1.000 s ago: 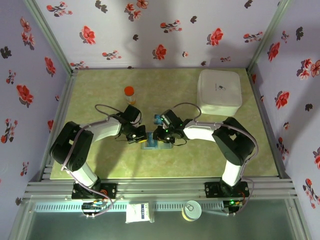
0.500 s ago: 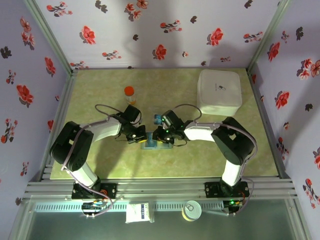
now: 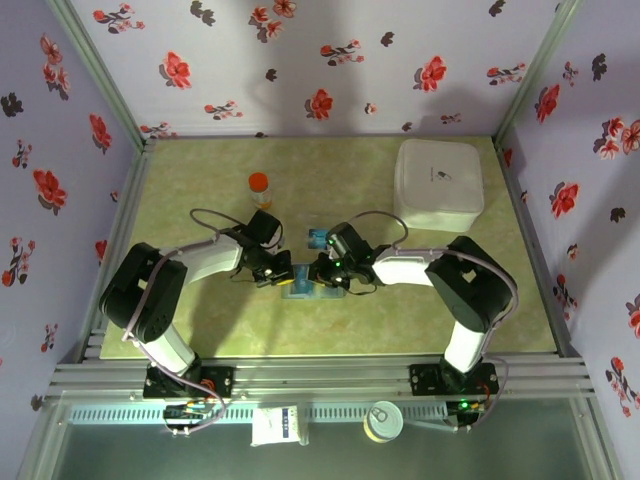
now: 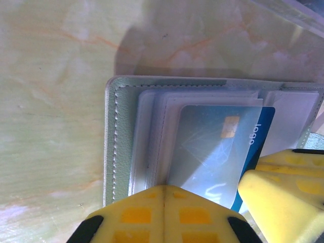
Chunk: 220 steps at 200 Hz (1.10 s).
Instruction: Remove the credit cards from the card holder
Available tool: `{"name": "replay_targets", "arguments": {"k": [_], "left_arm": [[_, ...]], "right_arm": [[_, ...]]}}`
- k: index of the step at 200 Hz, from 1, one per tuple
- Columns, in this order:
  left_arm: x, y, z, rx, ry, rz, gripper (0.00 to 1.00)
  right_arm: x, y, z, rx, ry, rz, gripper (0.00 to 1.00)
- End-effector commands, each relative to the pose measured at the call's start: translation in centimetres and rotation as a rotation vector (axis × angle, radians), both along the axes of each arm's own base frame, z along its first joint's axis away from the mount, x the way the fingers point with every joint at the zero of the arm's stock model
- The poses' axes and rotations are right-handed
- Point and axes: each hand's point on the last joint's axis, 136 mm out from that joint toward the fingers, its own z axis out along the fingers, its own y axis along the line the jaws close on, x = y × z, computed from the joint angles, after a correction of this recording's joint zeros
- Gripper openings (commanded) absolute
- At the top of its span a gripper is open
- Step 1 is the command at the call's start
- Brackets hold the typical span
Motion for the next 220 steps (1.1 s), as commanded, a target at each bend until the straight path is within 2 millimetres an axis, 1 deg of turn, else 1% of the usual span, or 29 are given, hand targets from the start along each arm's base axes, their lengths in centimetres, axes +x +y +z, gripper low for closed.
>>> {"name": "replay_targets", "arguments": {"k": [1,85,151,220], "left_arm": [[-1.3,1.6,-1.8,0.085,0.054,-0.011,0.0],[-1.3,2.0,-2.0,0.095,0.06,-0.003,0.0],[-1.3,2.1,-1.9,0.092,0.059,0.001,0.0],[-1.0,1.9,-1.6,0.082,0.054,0.001,0.0]], "right_arm": [[0.3,-0.2,1.0,0.03,-0.017,-0.021,0.13],[0.3,-1.3,0.6,0.013,-0.013,-0.043,0.07],[0.0,-3.1,0.4,-0.046,-0.01,-0.036,0.06],[0.0,-4.3,1.9,-0.129,-0.047,-0.003,0.05]]}}
